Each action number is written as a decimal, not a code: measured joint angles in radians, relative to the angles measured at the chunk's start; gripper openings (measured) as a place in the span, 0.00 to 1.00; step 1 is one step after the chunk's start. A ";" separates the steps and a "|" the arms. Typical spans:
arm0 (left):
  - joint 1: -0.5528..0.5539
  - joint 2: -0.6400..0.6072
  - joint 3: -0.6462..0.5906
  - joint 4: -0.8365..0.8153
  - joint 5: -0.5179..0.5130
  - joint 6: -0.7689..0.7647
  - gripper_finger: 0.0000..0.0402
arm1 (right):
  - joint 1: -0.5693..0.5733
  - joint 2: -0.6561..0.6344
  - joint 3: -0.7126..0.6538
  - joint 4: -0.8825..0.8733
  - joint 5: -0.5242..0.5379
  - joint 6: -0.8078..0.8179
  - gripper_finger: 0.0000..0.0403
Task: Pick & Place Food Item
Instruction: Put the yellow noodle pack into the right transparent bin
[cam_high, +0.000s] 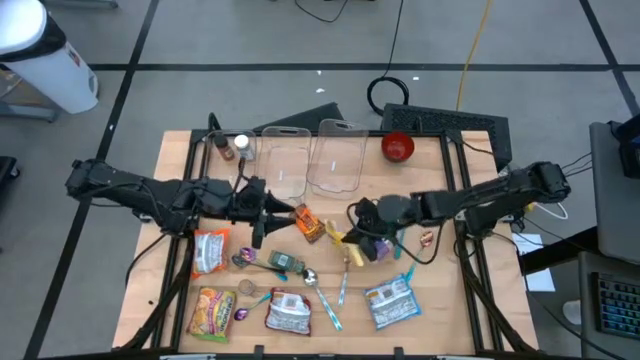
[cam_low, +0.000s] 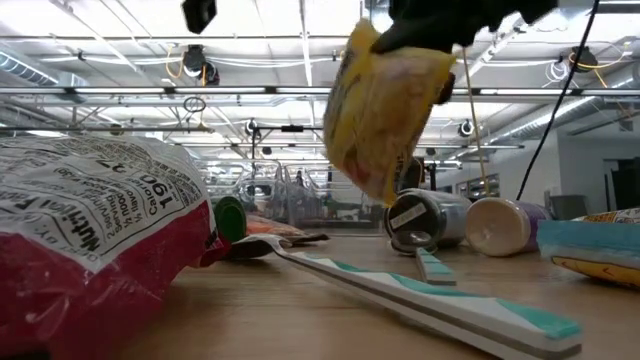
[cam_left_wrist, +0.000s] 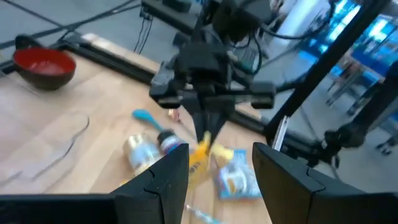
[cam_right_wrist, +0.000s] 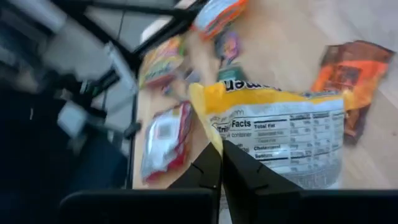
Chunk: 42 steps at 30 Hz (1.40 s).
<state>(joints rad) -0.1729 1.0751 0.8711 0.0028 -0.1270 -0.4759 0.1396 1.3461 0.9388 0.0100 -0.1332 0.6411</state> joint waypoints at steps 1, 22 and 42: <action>0.020 0.009 0.000 0.031 0.029 0.000 0.45 | -0.010 -0.001 0.030 -0.044 -0.041 -0.032 0.00; 0.105 0.390 0.384 -0.142 0.303 0.214 0.54 | -0.120 0.032 0.246 -0.208 -0.213 -0.246 0.00; 0.140 0.490 0.481 -0.288 0.388 0.230 0.29 | -0.119 0.032 0.246 -0.202 -0.213 -0.280 0.00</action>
<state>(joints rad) -0.0330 1.5650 1.3525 -0.2853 0.2614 -0.2462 0.0210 1.3781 1.1847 -0.1918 -0.3466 0.3614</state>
